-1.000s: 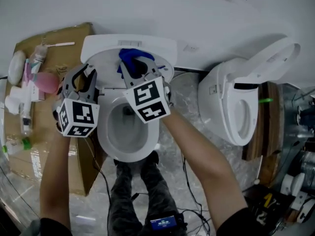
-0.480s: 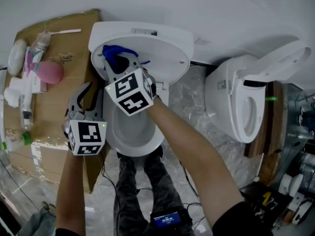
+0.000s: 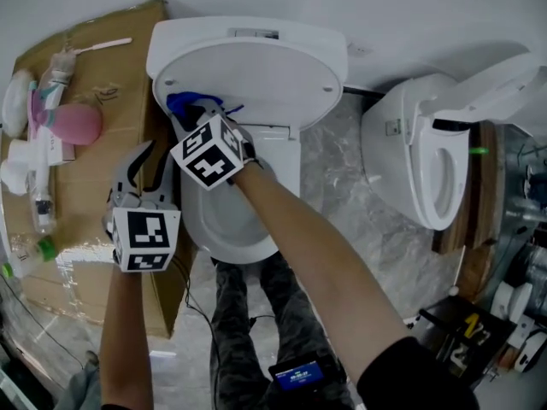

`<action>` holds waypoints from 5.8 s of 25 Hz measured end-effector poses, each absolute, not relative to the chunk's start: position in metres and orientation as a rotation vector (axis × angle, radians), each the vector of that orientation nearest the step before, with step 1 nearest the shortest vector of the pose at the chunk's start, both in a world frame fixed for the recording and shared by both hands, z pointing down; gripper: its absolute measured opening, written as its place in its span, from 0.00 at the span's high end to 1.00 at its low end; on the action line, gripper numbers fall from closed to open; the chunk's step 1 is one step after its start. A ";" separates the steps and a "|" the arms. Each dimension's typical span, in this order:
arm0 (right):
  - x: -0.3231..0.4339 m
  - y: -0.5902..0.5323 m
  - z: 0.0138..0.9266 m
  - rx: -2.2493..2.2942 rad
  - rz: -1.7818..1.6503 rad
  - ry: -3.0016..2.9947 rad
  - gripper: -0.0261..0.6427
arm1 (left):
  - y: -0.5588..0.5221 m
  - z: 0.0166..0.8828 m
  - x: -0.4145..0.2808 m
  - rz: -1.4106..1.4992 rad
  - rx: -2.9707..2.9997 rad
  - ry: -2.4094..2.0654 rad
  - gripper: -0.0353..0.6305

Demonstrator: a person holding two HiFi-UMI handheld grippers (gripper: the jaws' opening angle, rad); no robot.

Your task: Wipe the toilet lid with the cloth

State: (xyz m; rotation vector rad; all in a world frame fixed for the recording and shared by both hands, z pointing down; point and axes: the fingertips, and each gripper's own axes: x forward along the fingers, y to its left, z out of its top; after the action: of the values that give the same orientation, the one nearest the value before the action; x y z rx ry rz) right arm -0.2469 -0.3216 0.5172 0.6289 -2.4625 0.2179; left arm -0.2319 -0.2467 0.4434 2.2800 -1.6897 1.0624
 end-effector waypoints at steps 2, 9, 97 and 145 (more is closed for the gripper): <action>-0.244 -0.319 0.537 0.618 0.253 -2.432 0.88 | -0.249 0.447 -0.229 1.065 2.299 -1.666 0.79; -0.211 -0.319 0.590 0.620 0.318 -2.344 0.88 | -0.259 0.471 -0.209 1.070 2.322 -1.601 0.80; -0.114 -0.341 0.548 0.716 0.160 -2.302 0.88 | -0.267 0.487 -0.173 1.120 2.369 -1.559 0.80; -0.003 -0.217 0.273 0.899 0.280 -2.395 0.88 | -0.165 0.286 -0.135 1.012 2.238 -1.520 0.93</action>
State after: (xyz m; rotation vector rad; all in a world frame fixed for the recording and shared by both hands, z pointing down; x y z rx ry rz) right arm -0.0030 -0.2165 0.2728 0.8991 -2.3953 0.2796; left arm -0.1353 -0.1651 0.2857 2.2379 -1.5197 1.0125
